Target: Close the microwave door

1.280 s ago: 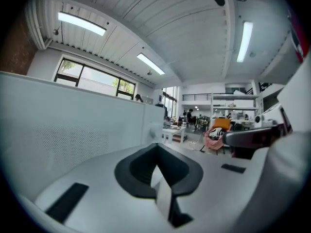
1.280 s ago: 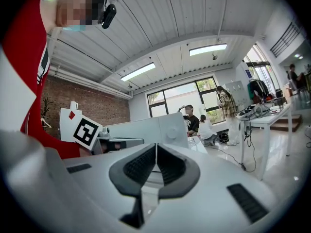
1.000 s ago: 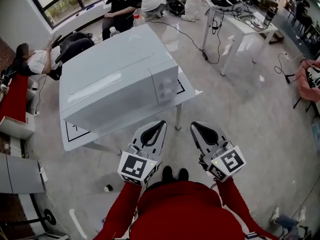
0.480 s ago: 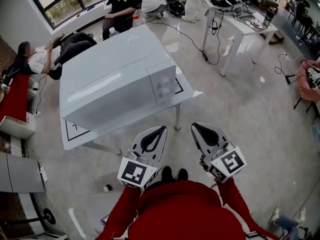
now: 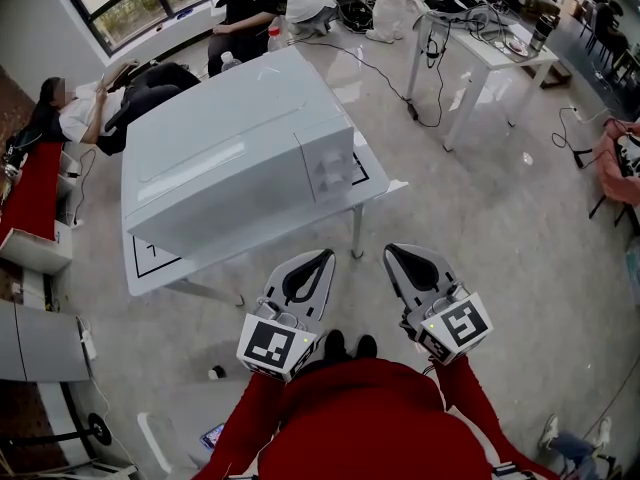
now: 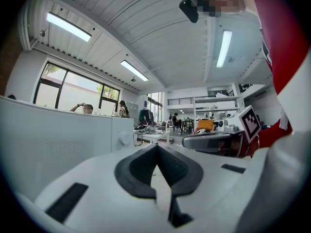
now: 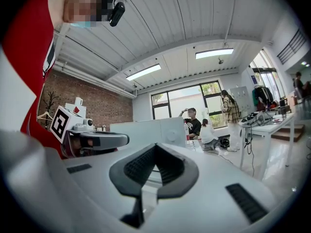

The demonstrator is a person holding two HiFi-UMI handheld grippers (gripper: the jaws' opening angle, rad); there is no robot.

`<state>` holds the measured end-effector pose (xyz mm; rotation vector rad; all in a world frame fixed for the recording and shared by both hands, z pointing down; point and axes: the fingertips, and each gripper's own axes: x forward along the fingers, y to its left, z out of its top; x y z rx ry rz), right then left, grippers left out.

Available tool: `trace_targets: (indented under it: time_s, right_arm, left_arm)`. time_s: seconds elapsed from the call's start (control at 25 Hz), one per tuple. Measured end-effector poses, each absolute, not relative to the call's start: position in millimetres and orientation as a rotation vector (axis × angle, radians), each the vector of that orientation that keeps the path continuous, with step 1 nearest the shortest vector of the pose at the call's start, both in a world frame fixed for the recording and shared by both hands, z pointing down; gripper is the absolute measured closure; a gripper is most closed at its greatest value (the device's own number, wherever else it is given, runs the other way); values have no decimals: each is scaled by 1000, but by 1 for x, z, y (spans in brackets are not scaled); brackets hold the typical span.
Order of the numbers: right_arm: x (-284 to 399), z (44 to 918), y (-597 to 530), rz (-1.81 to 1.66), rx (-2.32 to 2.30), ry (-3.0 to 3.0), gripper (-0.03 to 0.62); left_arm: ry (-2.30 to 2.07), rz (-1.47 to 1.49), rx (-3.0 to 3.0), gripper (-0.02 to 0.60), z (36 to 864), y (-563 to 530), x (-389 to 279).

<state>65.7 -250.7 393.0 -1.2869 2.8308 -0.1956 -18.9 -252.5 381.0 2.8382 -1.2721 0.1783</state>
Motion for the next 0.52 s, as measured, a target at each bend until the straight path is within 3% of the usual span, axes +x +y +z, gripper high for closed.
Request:
trace_targets:
  time_s: [0.52]
  right_arm:
    - [73, 396, -253, -244, -1338, 2813, 585]
  left_arm:
    - [-1244, 155, 2822, 575, 388, -250, -17]
